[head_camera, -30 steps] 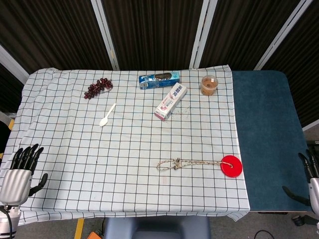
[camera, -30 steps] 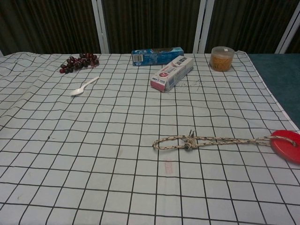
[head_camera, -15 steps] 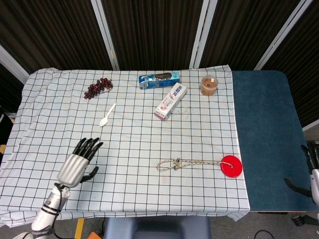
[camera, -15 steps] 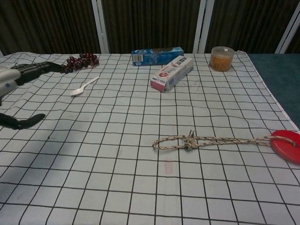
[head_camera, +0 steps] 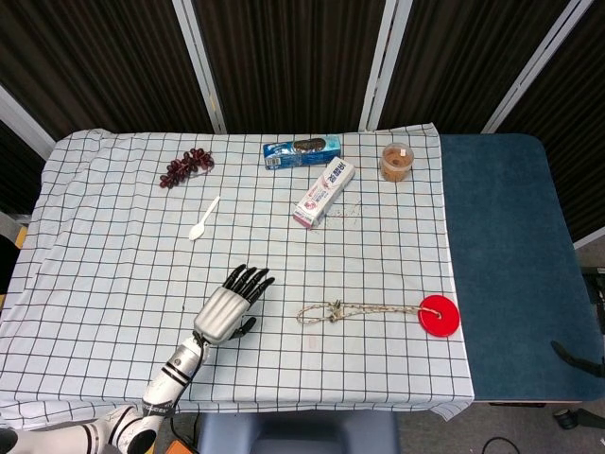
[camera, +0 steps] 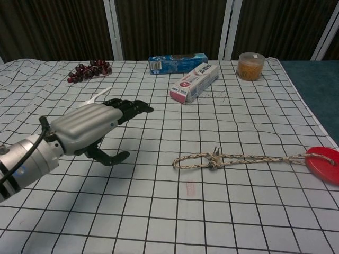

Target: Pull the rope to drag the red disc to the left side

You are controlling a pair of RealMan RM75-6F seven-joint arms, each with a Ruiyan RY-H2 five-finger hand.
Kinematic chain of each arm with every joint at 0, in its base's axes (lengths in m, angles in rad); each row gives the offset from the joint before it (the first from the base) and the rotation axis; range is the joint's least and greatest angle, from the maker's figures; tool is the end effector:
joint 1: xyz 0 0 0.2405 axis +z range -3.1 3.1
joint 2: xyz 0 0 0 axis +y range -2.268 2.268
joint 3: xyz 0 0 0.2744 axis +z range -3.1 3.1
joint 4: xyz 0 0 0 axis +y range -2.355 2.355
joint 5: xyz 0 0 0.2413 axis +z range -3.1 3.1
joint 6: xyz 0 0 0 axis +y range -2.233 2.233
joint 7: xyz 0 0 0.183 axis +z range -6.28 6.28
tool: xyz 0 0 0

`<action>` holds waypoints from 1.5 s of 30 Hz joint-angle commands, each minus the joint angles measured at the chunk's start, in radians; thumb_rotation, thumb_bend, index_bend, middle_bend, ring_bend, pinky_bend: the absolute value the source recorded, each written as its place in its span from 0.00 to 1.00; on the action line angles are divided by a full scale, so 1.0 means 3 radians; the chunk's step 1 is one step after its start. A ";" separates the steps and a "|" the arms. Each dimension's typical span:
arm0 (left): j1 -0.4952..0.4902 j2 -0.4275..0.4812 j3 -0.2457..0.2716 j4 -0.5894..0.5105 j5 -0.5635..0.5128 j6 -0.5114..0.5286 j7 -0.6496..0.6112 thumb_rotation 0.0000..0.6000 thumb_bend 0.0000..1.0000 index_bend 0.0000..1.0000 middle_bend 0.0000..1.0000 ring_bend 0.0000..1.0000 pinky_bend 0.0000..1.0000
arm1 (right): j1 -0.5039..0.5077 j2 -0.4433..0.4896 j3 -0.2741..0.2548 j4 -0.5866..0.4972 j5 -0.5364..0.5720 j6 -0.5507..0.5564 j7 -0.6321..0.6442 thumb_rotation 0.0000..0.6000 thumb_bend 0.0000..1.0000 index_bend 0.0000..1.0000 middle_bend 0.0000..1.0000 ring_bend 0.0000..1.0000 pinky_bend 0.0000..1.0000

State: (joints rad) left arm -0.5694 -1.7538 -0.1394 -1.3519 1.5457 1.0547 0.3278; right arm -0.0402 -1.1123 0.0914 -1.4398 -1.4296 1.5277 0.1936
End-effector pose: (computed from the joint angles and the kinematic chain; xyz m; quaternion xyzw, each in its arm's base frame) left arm -0.1354 0.3270 -0.1159 -0.7761 -0.2868 -0.4243 0.3680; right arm -0.4060 -0.1863 0.1849 0.5204 -0.4093 0.3753 0.6487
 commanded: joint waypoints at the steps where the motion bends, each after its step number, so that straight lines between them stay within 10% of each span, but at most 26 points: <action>1: -0.0105 -0.0121 -0.0009 0.0115 -0.0038 -0.0085 -0.0001 1.00 0.40 0.00 0.00 0.00 0.00 | 0.0006 -0.0002 0.0010 0.0023 0.0015 -0.0015 0.0027 1.00 0.27 0.00 0.00 0.00 0.00; 35: -0.0615 -0.0952 0.0029 0.1036 -0.0107 -0.0205 -0.0398 1.00 0.40 0.00 0.00 0.00 0.00 | 0.0000 -0.0043 0.0032 0.0231 0.0126 -0.0137 0.0219 1.00 0.27 0.00 0.00 0.00 0.00; 45: -0.0737 -0.1166 -0.0012 0.1384 -0.0101 -0.0169 -0.0562 1.00 0.40 0.16 0.00 0.00 0.00 | -0.0034 -0.0030 0.0037 0.0308 0.0173 -0.0156 0.0306 1.00 0.27 0.00 0.00 0.00 0.00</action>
State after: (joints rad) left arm -0.7851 -2.0959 -0.1423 -0.9469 1.5145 1.0012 0.1650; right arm -0.0500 -1.1210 0.1023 -1.3478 -1.3780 1.4815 0.2851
